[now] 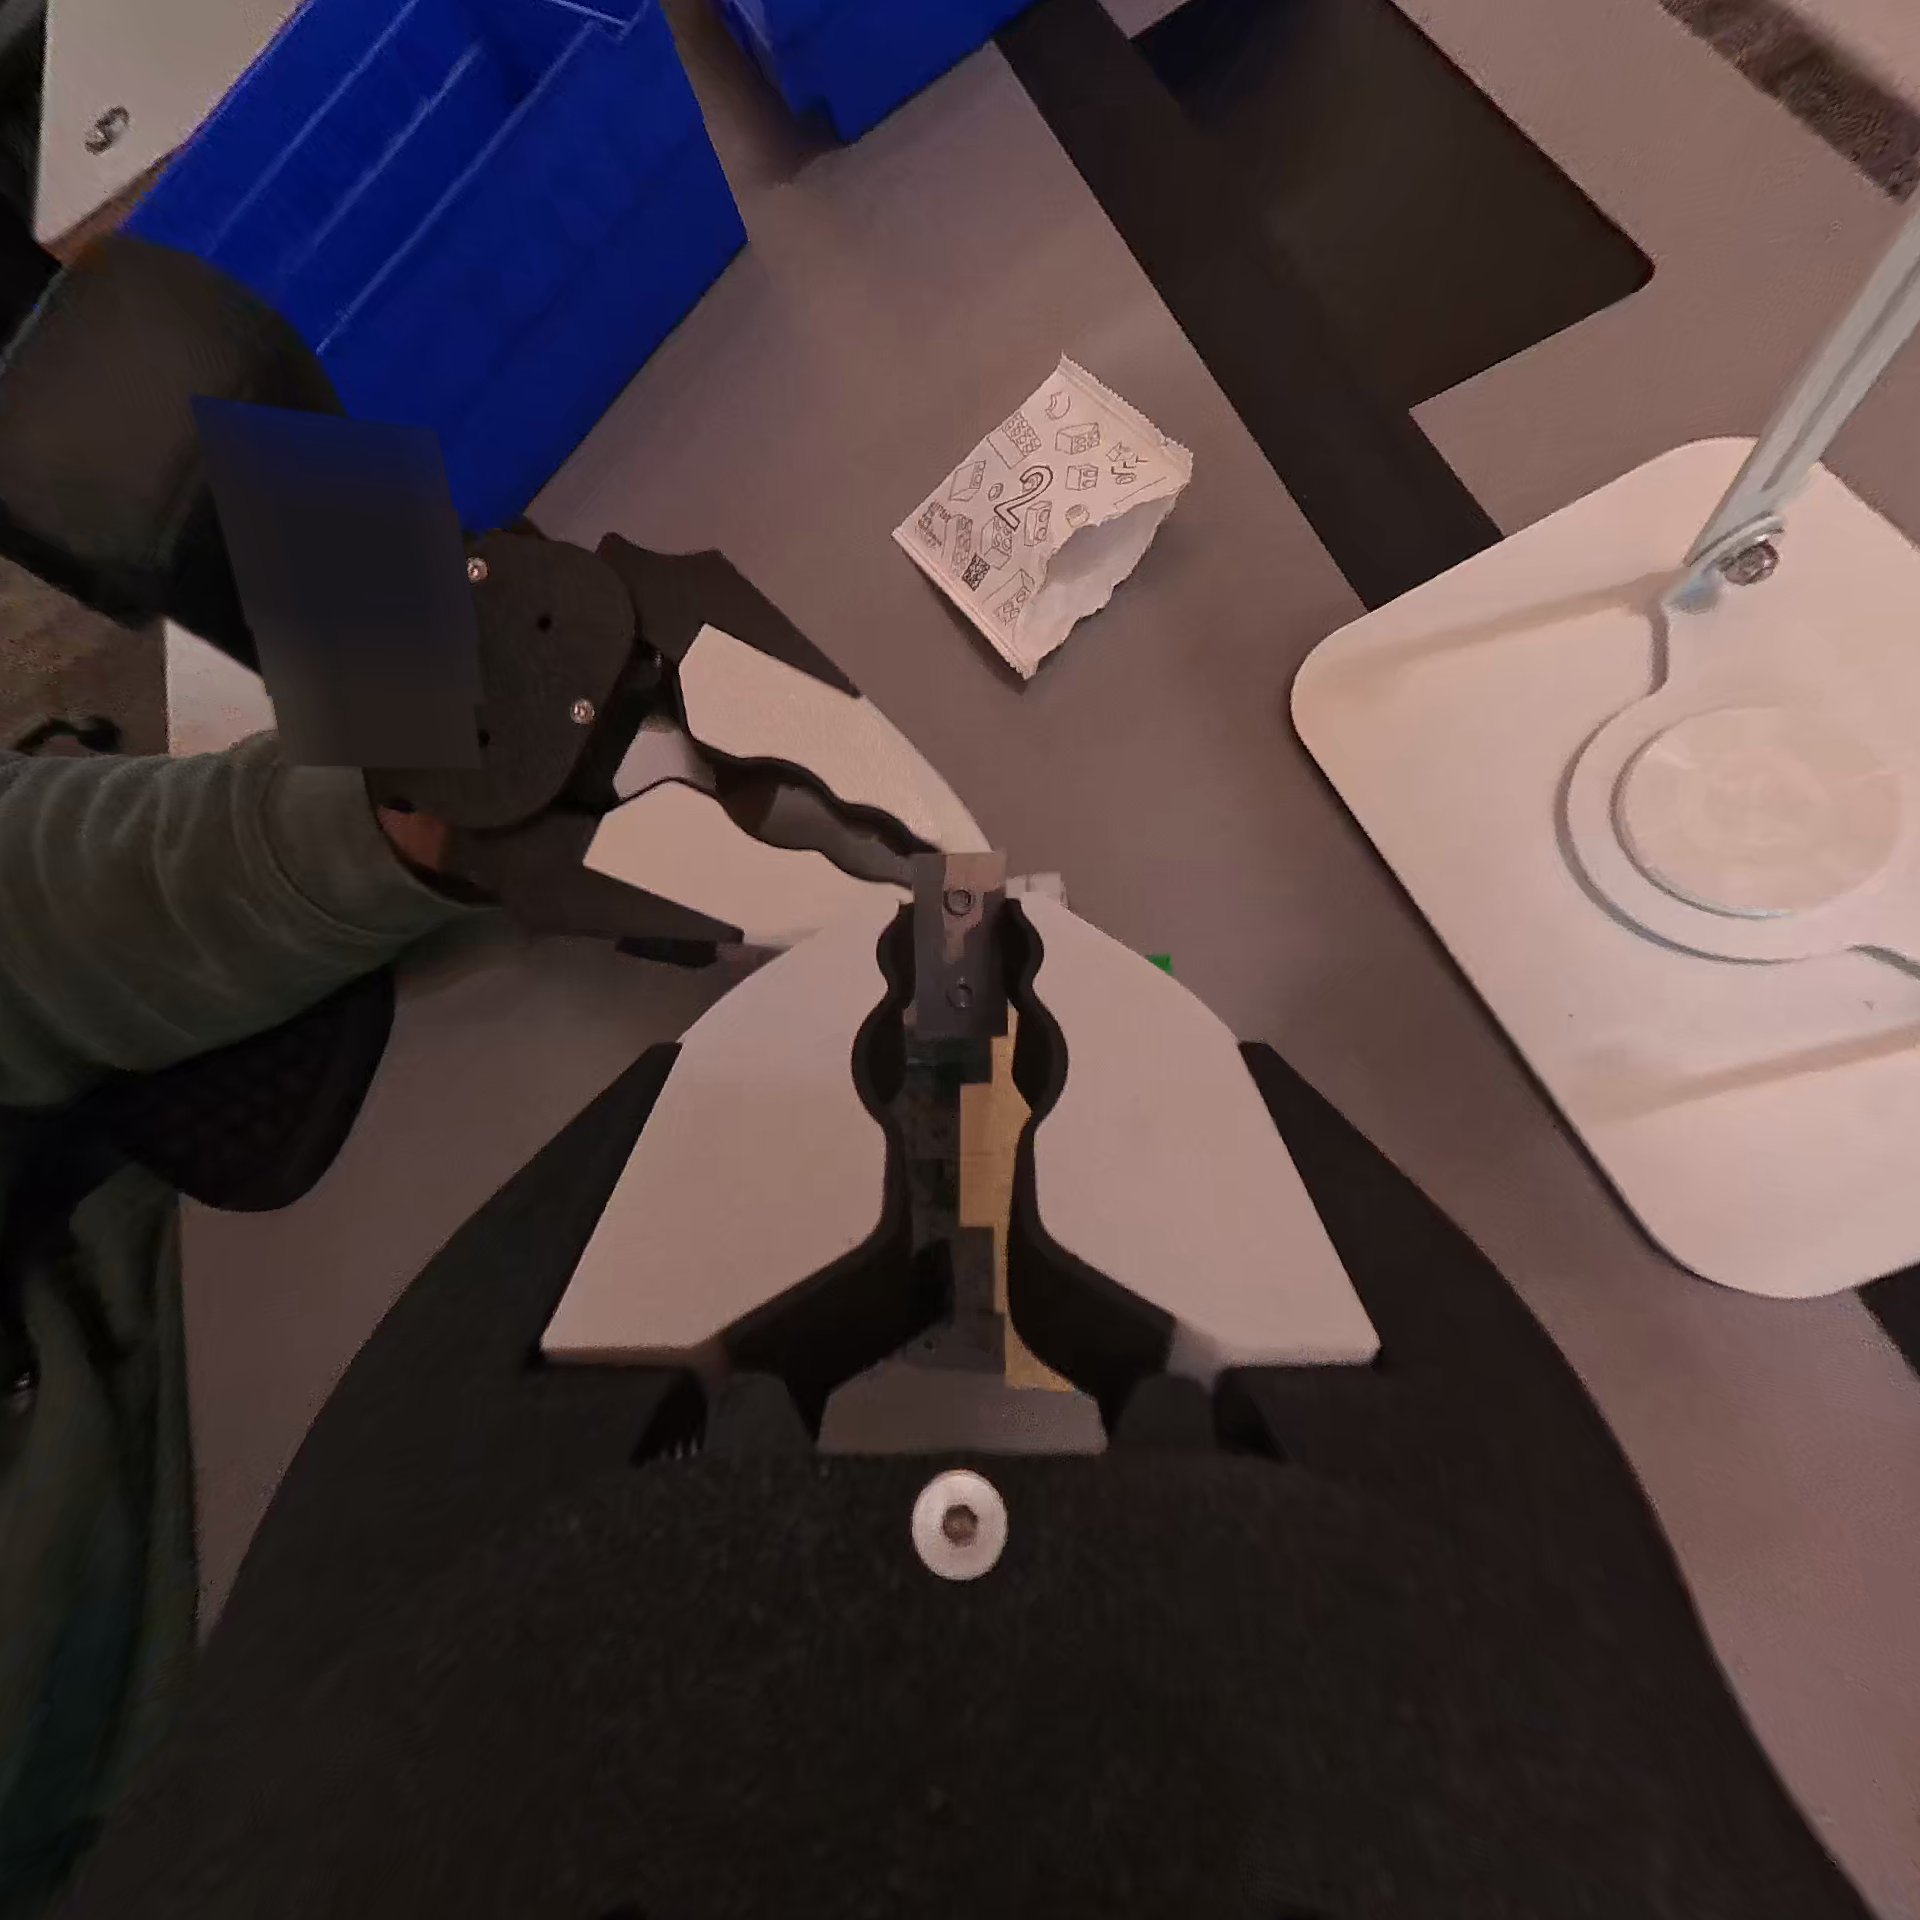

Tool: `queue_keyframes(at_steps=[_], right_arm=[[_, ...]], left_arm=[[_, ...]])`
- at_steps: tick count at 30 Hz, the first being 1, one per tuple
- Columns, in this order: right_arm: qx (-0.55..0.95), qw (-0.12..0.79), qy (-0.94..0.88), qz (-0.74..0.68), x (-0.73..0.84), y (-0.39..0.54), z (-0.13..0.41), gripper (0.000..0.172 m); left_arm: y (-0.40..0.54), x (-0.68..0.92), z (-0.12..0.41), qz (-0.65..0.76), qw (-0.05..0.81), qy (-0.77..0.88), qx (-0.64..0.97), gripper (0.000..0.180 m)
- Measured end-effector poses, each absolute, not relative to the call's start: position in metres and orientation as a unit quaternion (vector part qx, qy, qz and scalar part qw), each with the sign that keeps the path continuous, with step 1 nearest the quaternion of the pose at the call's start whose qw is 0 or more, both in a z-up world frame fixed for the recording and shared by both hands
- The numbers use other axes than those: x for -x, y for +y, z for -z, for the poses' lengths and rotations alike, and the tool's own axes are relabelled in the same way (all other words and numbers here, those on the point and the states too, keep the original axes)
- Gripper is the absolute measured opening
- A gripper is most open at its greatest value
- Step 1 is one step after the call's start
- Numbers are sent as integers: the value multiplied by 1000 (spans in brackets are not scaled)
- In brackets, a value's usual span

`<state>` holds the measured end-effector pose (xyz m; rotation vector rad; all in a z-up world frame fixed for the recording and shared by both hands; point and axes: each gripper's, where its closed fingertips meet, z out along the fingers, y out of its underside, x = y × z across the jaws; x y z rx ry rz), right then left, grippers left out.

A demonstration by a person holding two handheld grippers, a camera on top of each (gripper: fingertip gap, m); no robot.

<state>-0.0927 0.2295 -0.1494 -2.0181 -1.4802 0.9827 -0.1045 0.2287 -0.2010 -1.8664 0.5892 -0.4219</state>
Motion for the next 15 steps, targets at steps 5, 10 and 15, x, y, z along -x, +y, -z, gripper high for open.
queue_keyframes(at_steps=[5, 10, 15], right_arm=[[721, 265, -502, -397, 72, 211, 151, 16], [703, 296, -459, -456, 55, 189, 143, 16], [668, 302, -403, -548, 47, 166, 128, 16]], left_arm=[[222, 111, 179, 164, 573, 281, 752, 18], [200, 90, 153, 169, 612, 353, 687, 25], [167, 47, 132, 166, 644, 442, 602, 34]])
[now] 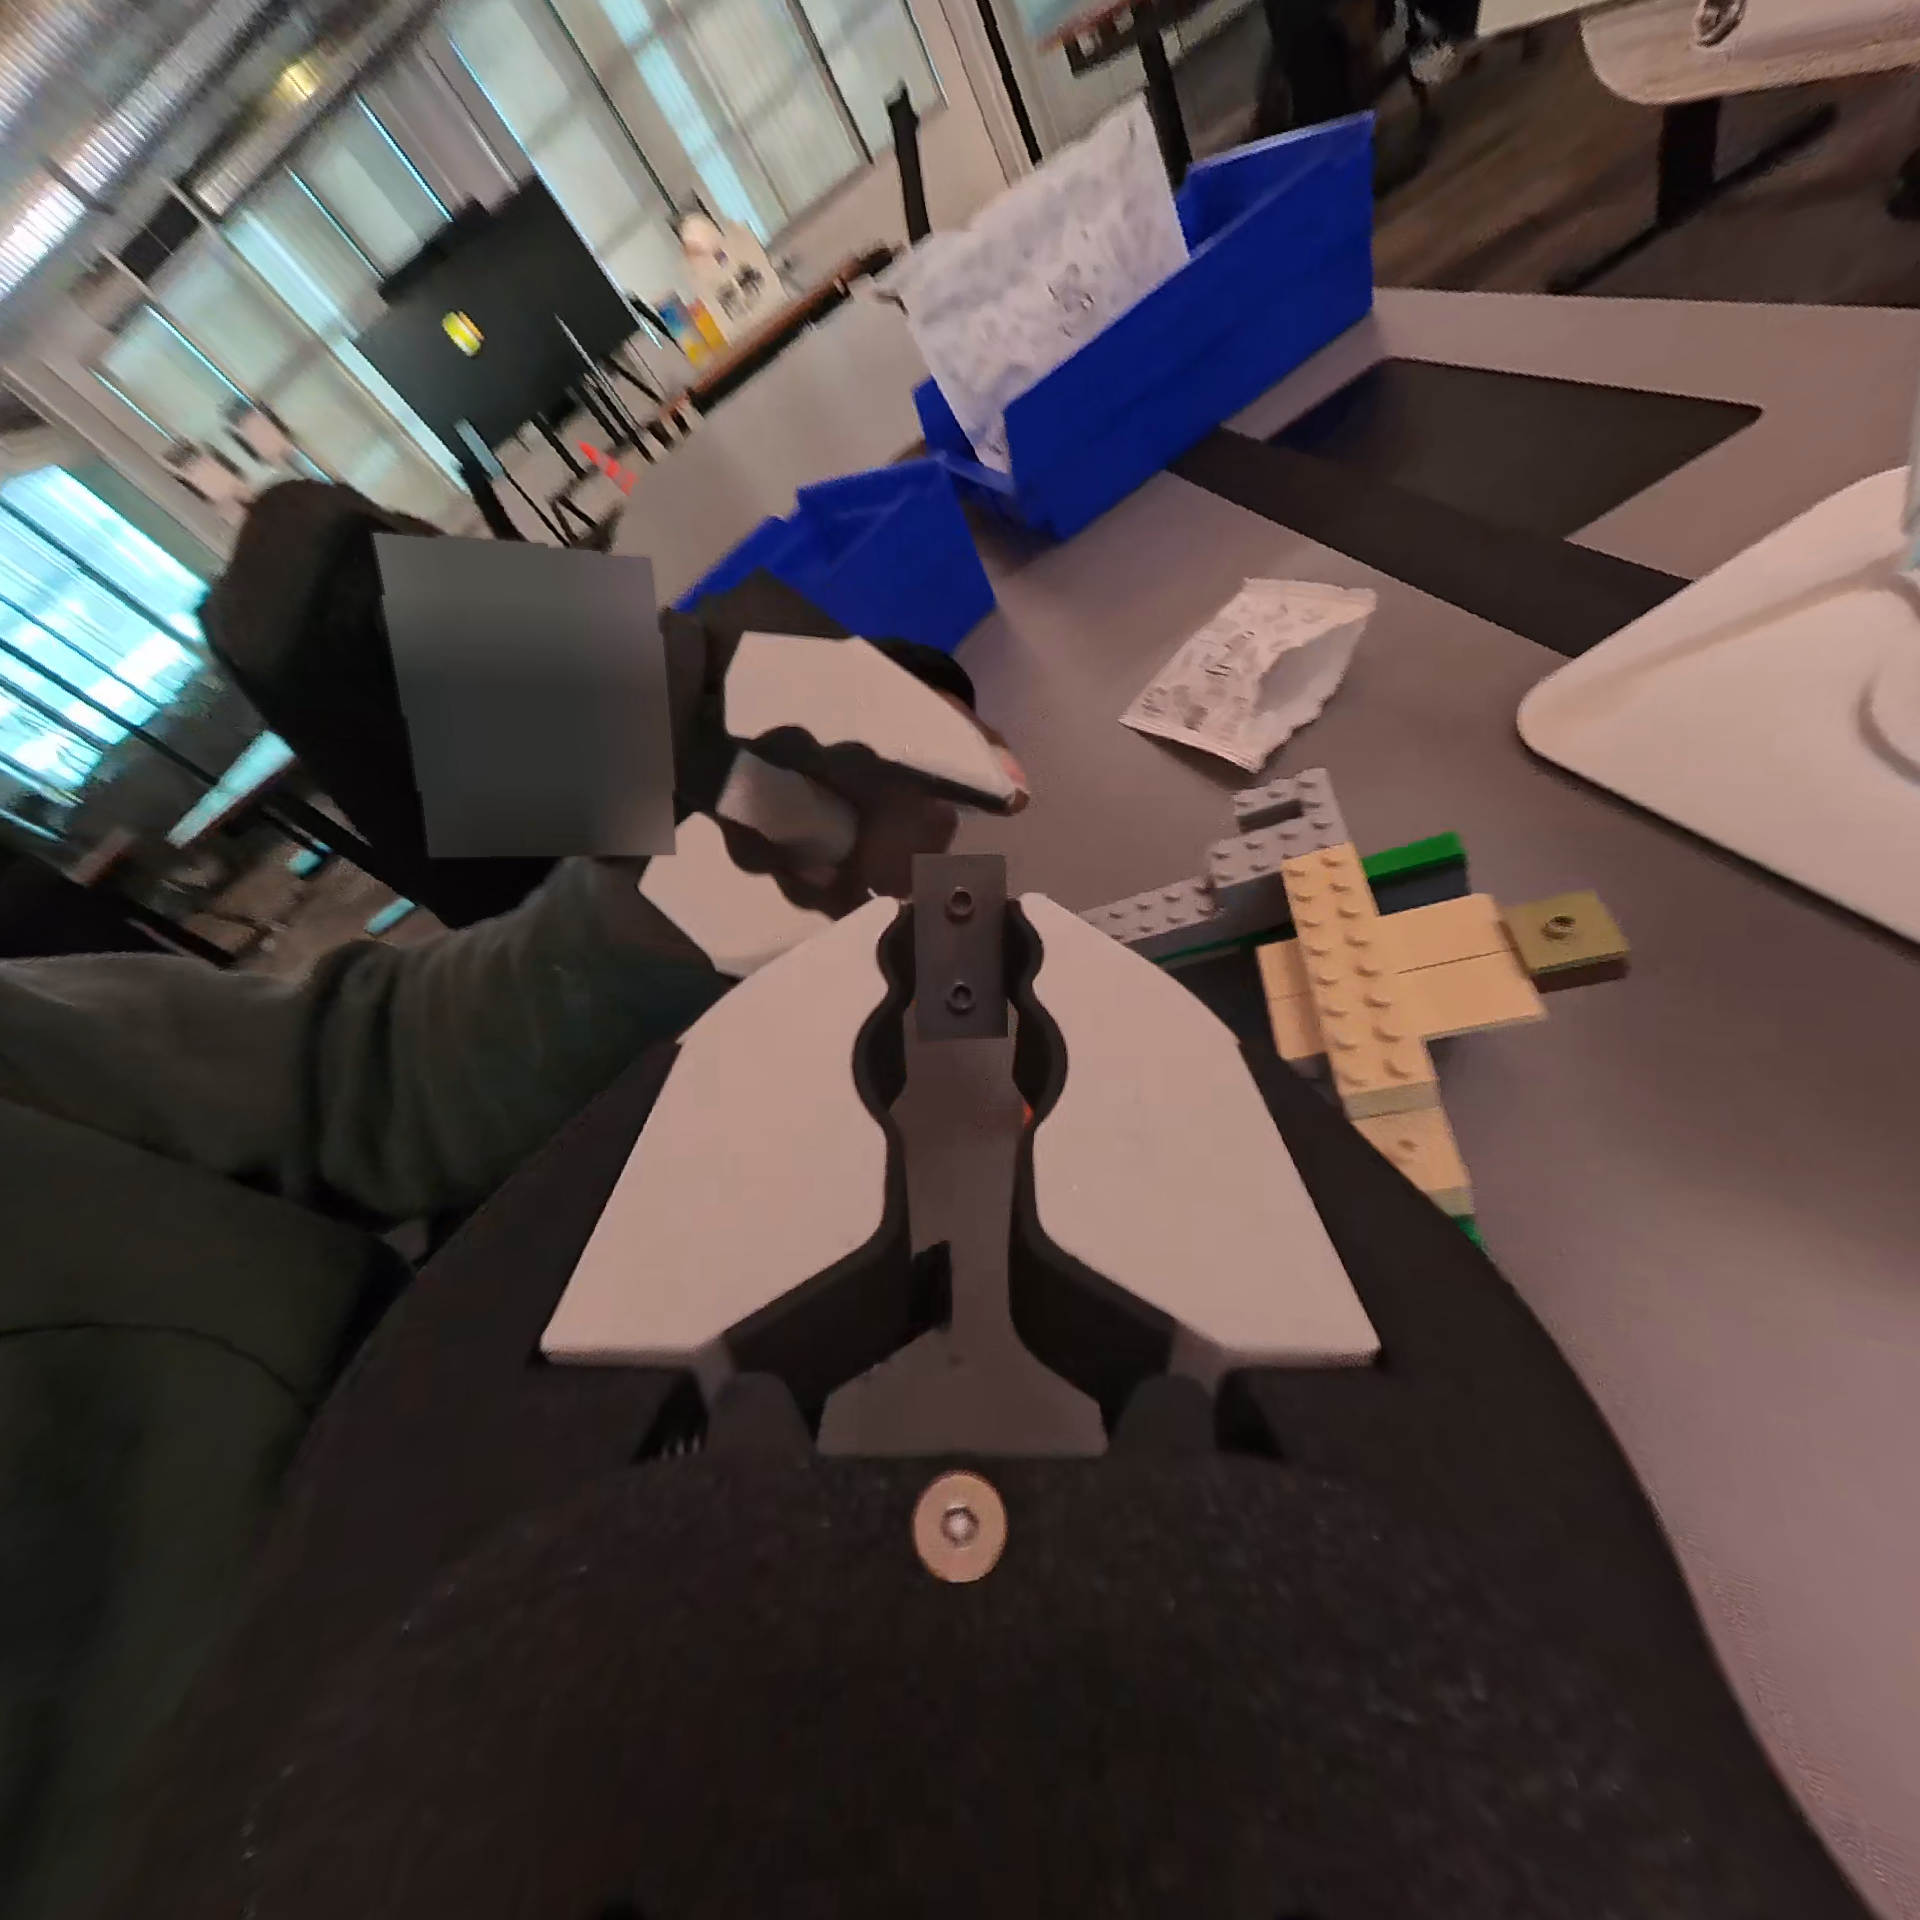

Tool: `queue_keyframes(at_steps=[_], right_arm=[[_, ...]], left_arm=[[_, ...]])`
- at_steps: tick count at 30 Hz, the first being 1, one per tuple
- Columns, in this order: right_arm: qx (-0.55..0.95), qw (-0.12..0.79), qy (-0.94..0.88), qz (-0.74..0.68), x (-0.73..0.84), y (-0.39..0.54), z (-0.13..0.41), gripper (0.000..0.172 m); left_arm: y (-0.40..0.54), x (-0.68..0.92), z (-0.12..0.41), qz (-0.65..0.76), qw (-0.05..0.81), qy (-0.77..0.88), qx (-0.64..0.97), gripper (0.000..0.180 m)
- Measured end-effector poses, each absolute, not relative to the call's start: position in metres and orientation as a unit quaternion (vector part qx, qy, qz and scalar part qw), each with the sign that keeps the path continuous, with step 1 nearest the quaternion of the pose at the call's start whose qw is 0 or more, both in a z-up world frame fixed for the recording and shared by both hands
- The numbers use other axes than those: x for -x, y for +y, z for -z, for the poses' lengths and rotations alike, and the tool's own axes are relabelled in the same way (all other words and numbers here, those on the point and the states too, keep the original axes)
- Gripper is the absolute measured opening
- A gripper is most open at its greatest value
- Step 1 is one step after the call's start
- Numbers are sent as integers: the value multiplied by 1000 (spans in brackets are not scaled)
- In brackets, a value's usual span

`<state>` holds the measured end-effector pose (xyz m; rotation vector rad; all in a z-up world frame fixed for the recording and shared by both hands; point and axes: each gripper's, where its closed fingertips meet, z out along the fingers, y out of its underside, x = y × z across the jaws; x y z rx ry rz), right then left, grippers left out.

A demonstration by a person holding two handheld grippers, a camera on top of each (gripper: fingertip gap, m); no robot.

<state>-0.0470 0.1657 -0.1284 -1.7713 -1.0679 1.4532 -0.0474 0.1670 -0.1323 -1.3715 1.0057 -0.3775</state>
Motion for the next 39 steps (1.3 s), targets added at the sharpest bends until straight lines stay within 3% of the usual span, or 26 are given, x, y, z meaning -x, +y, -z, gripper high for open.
queue_keyframes(at_steps=[5, 12, 18, 25, 34, 39], right_arm=[[632, 280, -349, -632, 43, 150, 115, 16], [604, 266, -328, -676, 40, 138, 111, 16], [607, 358, -336, -625, 28, 151, 116, 29], [674, 492, -385, -395, 1, 196, 157, 30], [694, 479, -409, -349, 3, 203, 183, 31], [699, 478, -409, -339, 4, 204, 188, 31]], left_arm=[[149, 23, 115, 123, 682, 476, 541, 42], [142, 15, 111, 59, 694, 491, 523, 33], [140, 39, 115, 30, 665, 481, 570, 33], [120, 171, 126, -76, 578, 372, 722, 33], [23, 379, 170, -95, 385, 166, 903, 33], [-3, 410, 178, -51, 366, 93, 925, 33]])
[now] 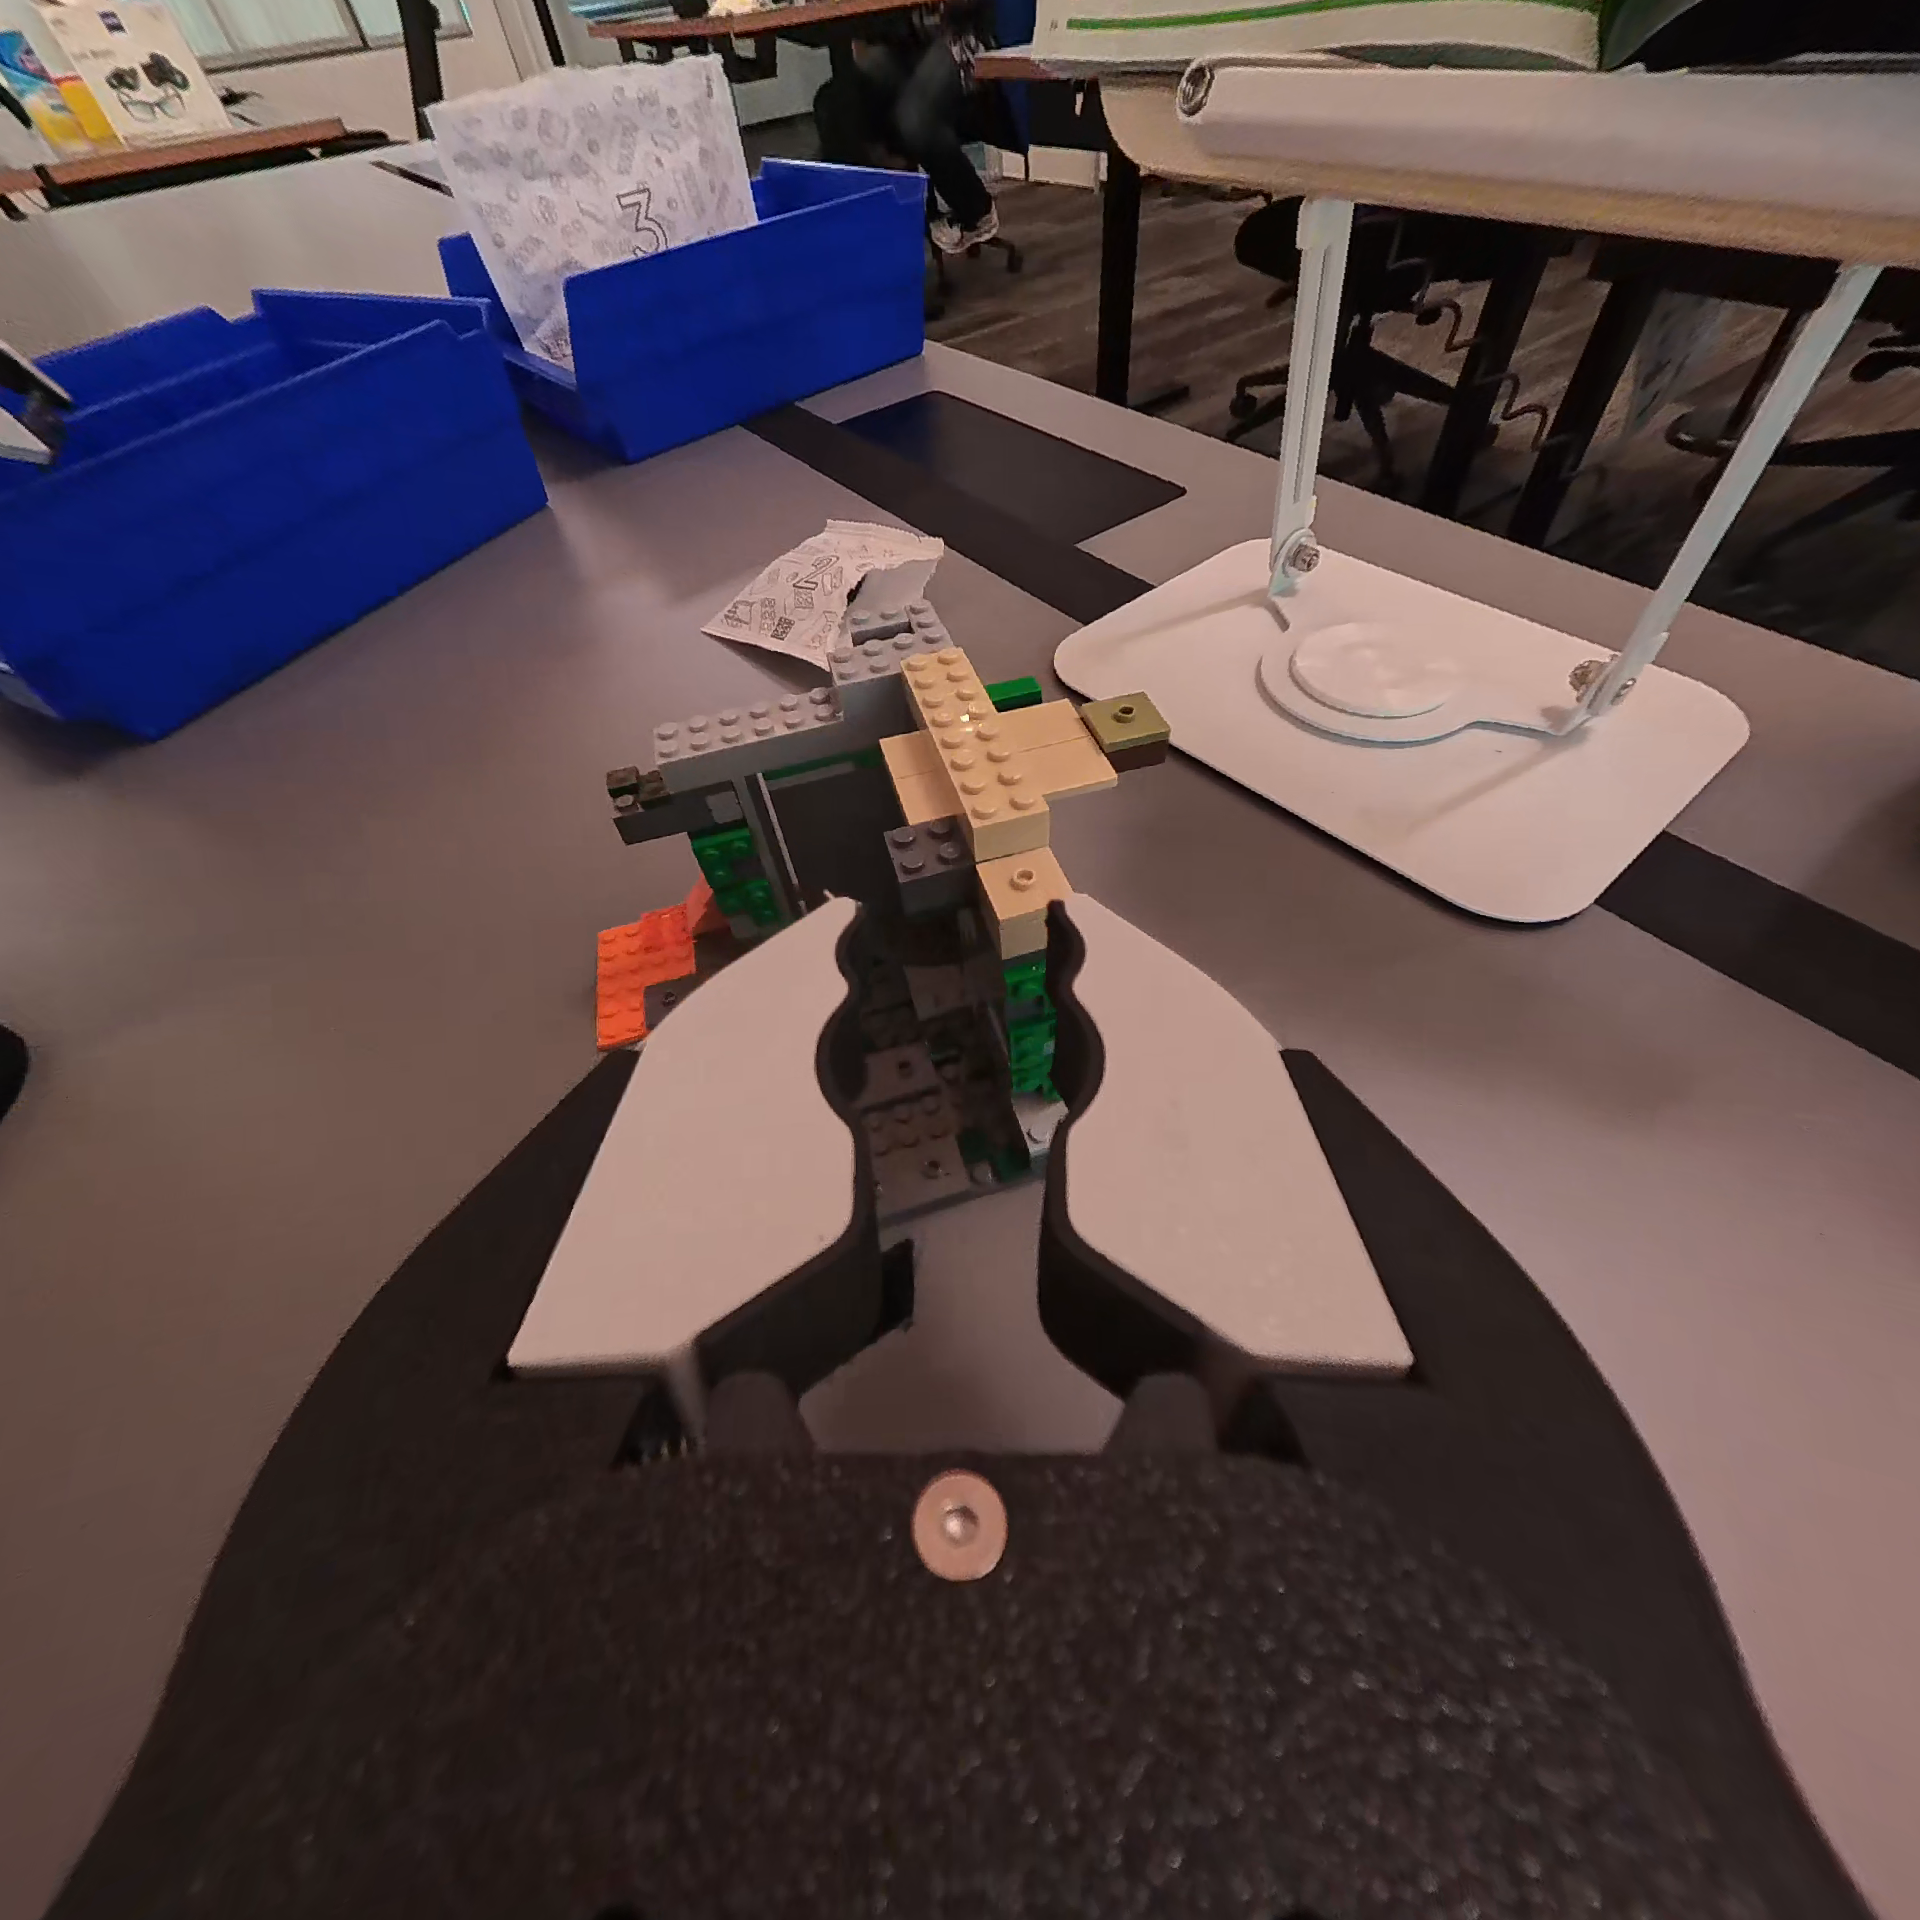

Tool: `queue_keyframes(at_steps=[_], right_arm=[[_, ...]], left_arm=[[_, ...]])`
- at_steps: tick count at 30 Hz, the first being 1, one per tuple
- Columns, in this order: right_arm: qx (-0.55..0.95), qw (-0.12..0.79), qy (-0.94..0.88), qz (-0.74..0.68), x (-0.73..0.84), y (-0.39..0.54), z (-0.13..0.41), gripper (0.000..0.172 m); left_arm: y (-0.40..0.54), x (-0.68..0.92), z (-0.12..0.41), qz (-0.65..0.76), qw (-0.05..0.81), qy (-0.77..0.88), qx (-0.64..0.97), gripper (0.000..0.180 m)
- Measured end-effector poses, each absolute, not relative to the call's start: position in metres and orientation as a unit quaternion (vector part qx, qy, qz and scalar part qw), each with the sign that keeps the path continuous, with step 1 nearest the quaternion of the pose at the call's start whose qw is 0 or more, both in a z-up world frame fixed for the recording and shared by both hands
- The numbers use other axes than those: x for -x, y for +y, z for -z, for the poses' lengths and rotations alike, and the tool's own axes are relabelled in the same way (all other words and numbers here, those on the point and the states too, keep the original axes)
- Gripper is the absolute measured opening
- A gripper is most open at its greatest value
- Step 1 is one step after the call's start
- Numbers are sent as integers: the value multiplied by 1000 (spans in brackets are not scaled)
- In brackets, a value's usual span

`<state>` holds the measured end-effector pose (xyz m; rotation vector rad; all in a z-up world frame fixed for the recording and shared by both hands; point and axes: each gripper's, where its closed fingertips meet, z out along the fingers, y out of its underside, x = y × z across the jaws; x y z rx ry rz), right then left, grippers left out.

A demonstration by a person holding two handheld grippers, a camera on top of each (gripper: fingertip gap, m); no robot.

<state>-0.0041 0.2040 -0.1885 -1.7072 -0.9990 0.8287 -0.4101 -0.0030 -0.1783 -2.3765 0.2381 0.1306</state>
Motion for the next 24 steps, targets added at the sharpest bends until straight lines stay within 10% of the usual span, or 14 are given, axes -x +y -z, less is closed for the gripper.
queue_keyframes(at_steps=[13, 17, 24], right_arm=[[710, 474, -464, -236, 5, 228, 227, 70], [703, 455, -488, -246, 22, 228, 241, 23], [636, 417, -553, -339, 18, 186, 228, 17]], left_arm=[[-9, 418, 175, -65, 395, 53, 915, 61], [3, 387, 148, -64, 450, 91, 886, 57], [31, 293, 124, -26, 517, 221, 826, 51]])
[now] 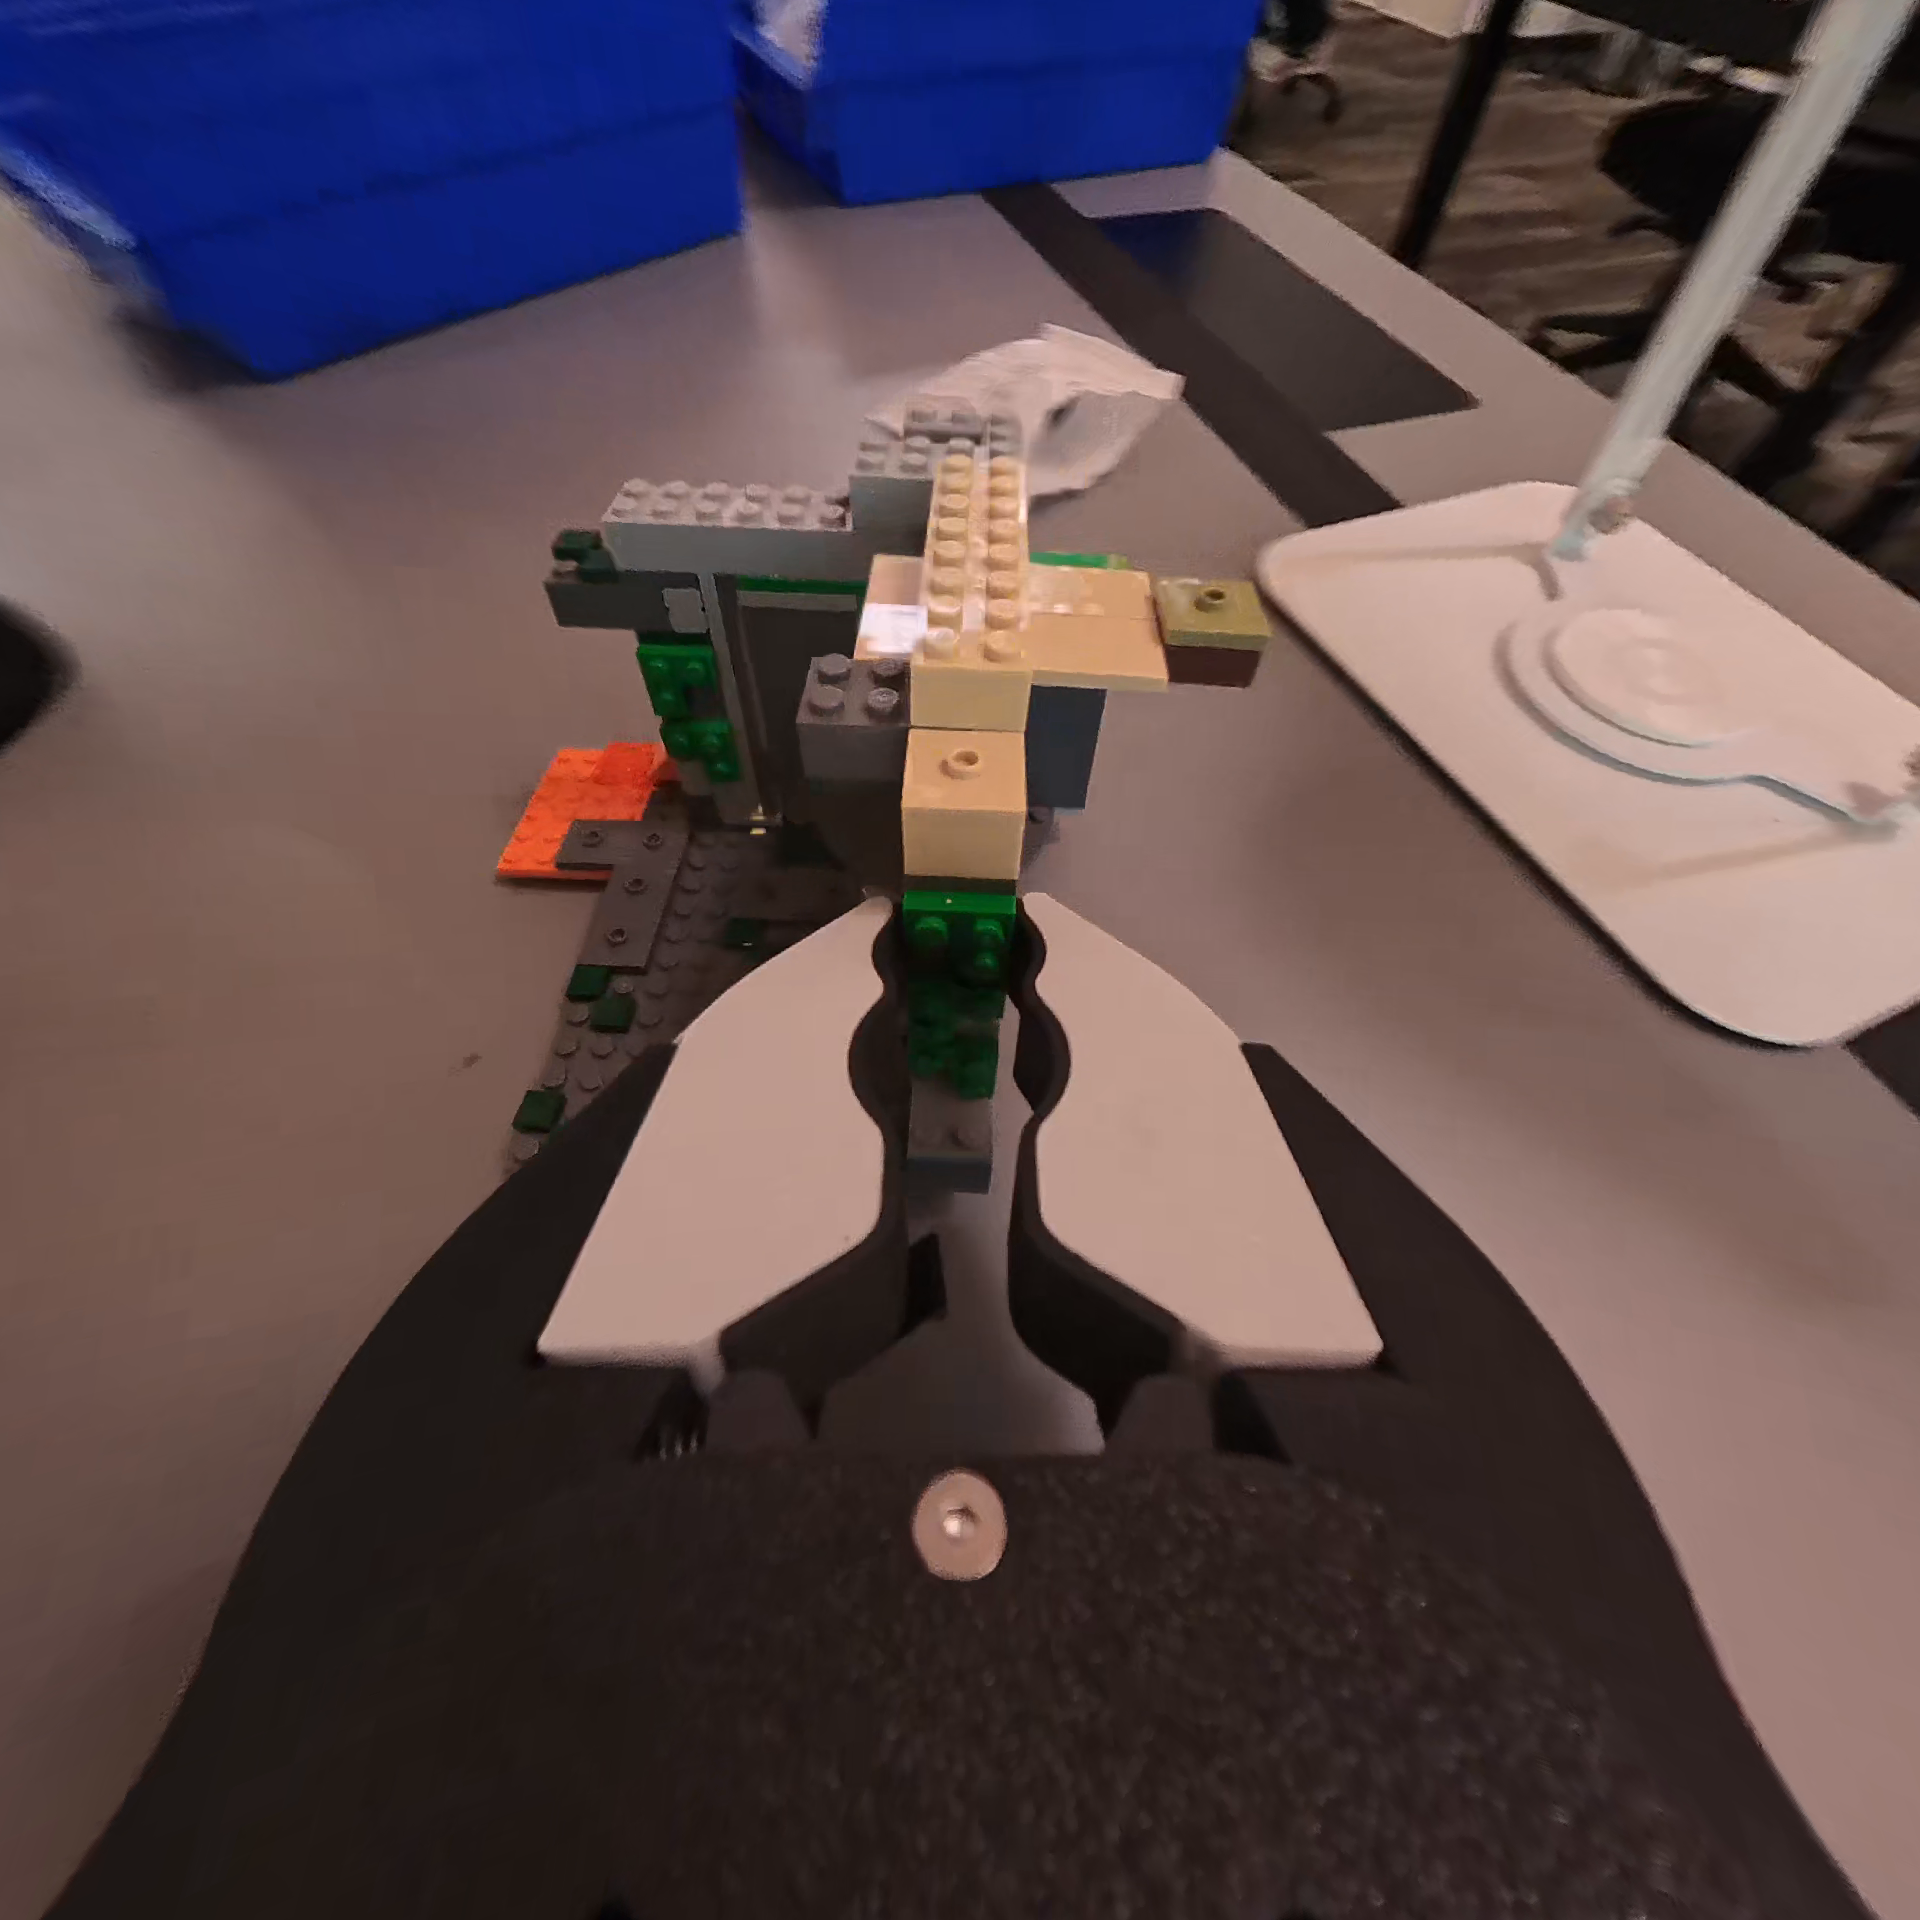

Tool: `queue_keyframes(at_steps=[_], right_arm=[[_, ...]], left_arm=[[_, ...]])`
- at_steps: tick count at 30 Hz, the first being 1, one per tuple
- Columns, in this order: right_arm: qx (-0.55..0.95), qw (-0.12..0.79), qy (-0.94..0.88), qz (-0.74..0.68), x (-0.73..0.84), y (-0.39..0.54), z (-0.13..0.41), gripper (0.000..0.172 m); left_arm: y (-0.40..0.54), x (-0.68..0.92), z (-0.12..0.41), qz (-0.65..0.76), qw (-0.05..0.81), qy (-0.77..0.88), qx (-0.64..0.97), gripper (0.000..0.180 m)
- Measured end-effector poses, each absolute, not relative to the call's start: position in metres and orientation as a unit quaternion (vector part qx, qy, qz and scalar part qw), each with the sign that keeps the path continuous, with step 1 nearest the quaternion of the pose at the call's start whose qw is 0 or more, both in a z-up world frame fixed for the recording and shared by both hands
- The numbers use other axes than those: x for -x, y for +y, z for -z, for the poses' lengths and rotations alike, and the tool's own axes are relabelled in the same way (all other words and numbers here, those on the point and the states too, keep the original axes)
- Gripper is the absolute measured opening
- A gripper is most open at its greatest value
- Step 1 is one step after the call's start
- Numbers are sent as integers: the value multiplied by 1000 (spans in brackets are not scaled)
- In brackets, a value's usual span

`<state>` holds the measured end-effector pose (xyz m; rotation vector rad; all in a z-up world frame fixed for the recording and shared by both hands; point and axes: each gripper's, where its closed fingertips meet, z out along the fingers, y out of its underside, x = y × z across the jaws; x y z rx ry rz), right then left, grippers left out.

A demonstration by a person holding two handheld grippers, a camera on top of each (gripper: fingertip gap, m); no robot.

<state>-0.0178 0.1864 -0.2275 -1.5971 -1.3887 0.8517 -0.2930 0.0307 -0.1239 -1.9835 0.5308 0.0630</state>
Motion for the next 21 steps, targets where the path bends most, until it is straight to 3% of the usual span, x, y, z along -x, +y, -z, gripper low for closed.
queue_keyframes(at_steps=[7, 15, 21], right_arm=[[526, 336, -641, -447, 8, 116, 222, 17], [542, 309, -666, -408, 6, 113, 239, 18], [561, 315, -661, -385, -3, 119, 221, 36]], left_arm=[[56, 172, 153, 74, 520, 358, 772, 46], [74, 84, 200, 157, 487, 445, 735, 45], [87, 81, 200, 168, 498, 441, 728, 37]])
